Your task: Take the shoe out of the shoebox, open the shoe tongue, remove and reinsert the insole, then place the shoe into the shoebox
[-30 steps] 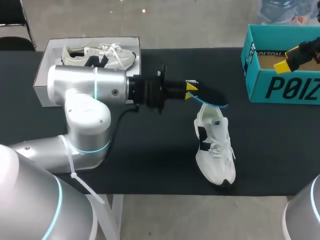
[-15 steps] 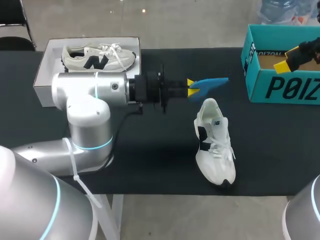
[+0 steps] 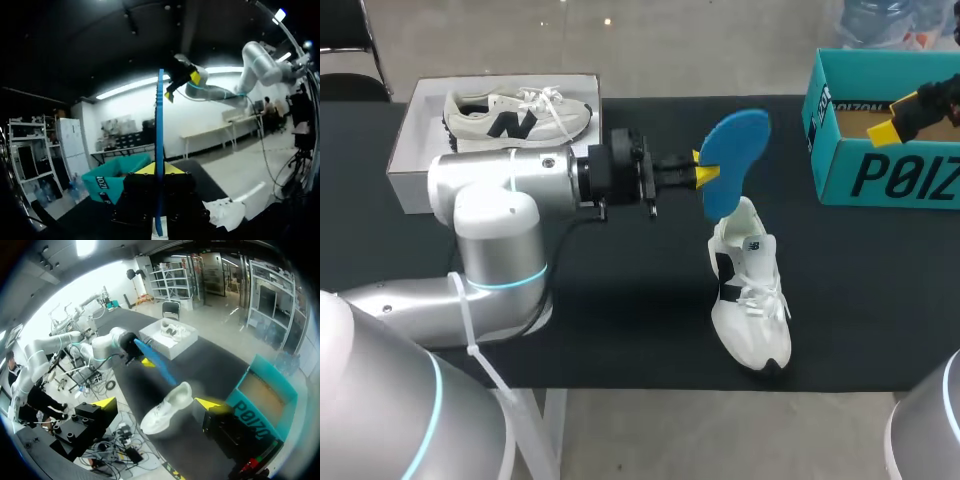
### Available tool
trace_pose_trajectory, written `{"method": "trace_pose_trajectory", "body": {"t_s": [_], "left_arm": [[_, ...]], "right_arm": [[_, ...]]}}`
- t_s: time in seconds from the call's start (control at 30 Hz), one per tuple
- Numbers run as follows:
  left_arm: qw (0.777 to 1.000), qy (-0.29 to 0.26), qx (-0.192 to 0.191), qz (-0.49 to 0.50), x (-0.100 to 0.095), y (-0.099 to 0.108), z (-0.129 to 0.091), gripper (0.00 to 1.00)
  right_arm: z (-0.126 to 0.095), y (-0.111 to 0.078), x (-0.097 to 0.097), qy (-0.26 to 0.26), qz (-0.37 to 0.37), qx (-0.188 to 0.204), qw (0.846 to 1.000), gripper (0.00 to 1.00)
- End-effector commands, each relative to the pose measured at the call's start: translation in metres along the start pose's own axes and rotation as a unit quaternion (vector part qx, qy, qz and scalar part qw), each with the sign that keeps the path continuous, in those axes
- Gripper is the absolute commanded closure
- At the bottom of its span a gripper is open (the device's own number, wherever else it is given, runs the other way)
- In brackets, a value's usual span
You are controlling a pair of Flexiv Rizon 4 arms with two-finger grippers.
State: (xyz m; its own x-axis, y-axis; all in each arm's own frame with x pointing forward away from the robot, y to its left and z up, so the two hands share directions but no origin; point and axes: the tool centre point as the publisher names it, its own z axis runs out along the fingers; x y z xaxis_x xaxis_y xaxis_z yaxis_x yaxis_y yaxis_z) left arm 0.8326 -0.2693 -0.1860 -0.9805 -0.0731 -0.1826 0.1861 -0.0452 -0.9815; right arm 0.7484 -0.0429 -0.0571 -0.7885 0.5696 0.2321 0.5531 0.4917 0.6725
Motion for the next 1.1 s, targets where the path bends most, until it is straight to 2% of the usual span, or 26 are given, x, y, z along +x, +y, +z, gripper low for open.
{"method": "trace_pose_trajectory", "body": {"t_s": [0.03,0.13,0.2,0.3,0.33,0.4,1.03,1.07,1.1], "left_arm": [[0.968,0.032,0.014,-0.248,-0.014,-0.013,-0.005,1.00],[0.932,0.050,0.021,-0.359,-0.017,-0.016,-0.008,1.00],[0.907,0.058,0.013,-0.417,-0.017,-0.015,-0.009,1.00],[0.854,0.075,0.018,-0.515,-0.018,-0.012,-0.011,1.00],[0.826,0.089,0.028,-0.557,-0.020,-0.010,-0.012,1.00],[0.798,0.101,0.043,-0.592,-0.021,-0.008,-0.012,1.00],[0.798,0.101,0.043,-0.592,-0.021,-0.008,-0.012,1.00],[0.789,0.094,0.045,-0.606,-0.024,-0.007,-0.011,1.00],[0.770,0.088,0.043,-0.630,-0.027,-0.003,-0.009,1.00]], "right_arm": [[0.001,0.001,-0.002,0.001,0.000,0.002,1.000,0.00],[0.001,0.001,-0.002,0.001,0.000,0.002,1.000,0.00],[0.001,0.001,-0.002,0.001,0.000,0.002,1.000,0.00],[0.001,0.001,-0.002,0.001,0.000,0.002,1.000,0.00],[0.001,0.001,-0.002,0.001,0.000,0.002,1.000,0.00],[0.001,0.001,-0.002,0.001,0.000,0.002,1.000,0.00],[0.001,0.001,-0.002,0.001,0.000,0.002,1.000,0.00],[0.001,0.001,-0.002,0.001,0.000,0.002,1.000,0.00],[0.001,0.001,-0.002,0.001,0.000,0.002,1.000,0.00]]}}
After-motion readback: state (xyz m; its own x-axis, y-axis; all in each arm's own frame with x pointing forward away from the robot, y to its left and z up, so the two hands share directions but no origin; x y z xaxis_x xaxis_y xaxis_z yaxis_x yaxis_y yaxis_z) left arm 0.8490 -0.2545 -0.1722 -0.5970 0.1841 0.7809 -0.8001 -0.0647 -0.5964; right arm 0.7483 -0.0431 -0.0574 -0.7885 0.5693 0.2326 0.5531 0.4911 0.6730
